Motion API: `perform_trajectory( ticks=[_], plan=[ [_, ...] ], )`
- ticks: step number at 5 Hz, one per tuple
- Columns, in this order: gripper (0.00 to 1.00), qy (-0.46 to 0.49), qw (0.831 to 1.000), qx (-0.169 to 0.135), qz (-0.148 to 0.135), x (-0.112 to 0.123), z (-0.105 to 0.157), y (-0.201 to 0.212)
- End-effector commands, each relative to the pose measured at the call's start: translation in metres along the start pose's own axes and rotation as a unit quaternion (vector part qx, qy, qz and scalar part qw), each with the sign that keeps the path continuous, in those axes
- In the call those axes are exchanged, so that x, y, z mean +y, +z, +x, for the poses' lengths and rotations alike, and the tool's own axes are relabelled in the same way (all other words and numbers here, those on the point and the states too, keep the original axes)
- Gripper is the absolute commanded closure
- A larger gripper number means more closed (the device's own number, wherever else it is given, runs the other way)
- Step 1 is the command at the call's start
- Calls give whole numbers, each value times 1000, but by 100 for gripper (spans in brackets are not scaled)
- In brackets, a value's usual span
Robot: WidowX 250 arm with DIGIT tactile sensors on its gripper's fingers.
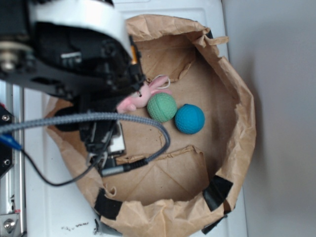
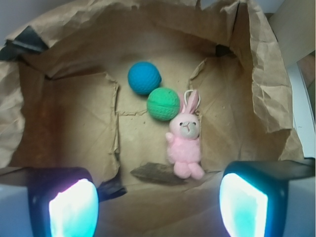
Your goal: Grab the pink bunny.
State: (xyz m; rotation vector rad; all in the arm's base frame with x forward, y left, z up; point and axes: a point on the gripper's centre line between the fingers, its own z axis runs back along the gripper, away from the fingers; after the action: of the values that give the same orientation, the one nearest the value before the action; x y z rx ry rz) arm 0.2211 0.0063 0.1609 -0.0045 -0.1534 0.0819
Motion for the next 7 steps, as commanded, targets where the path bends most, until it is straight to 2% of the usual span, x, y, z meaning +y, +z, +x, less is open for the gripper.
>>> perform_trajectory(
  ticks=[1, 2, 3, 4, 5, 7],
  plan=[
    [0, -21, 999, -23, 22, -12, 9, -35],
    [0, -27, 999, -22, 35, -14, 21, -61],
    [0, -16, 999, -13, 36, 0, 34, -74],
    [0, 4, 998, -30, 48, 19, 41, -76],
    [0, 1, 998, -27, 65, 32, 44, -89],
    [0, -33, 996, 4, 86, 42, 19, -105]
  ],
)
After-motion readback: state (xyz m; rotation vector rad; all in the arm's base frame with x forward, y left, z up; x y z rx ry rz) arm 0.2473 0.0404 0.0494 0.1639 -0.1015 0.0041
